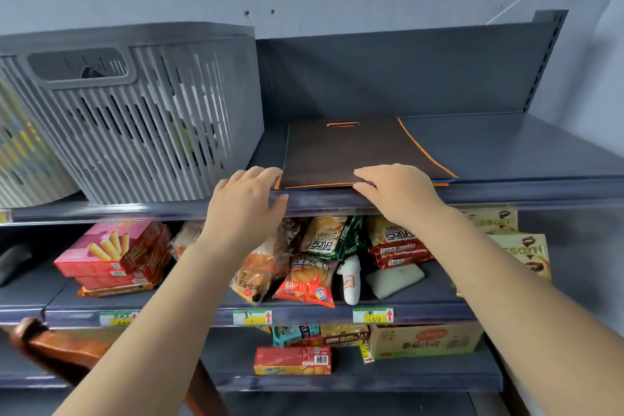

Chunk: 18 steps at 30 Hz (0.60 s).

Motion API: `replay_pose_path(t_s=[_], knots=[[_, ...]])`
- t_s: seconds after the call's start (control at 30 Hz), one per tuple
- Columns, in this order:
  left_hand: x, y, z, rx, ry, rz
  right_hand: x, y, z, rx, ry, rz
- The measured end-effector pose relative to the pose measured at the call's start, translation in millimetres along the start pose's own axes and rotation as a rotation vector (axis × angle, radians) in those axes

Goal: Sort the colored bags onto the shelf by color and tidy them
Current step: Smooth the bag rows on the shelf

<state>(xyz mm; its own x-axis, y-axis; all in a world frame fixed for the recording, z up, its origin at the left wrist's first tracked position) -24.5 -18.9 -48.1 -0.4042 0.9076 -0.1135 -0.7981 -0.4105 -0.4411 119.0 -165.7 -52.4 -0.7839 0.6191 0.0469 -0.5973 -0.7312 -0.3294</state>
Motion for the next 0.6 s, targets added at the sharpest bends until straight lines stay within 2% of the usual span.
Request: replay_pose_path(t_s=[0.17, 0.4, 0.6], knots=[[-1, -5, -1, -0.023, 0.079, -0.009, -9, 5, 6, -0.120, -0.057, -0.007], [-1, -15, 0, -0.058, 0.151, -0.014, -23, 0, 12, -0.181, -0.105, -0.067], [2, -20, 3, -0.097, 0.231, -0.003, -34, 0, 18, -0.227, -0.297, -0.135]])
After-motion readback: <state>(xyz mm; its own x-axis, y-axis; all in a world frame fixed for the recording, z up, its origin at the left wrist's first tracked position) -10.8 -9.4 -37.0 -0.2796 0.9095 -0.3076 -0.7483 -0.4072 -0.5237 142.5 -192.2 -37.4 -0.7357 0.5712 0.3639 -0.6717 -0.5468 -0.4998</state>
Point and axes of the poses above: each hand's wrist, its own y-axis away from the middle knuckle, its own z-axis out of the back of the hand, x = y × z, the point moved 4 cm from there along -y, towards the middle knuckle, and after that the axes turned 1 degree about -x, right-handed, at the moved point
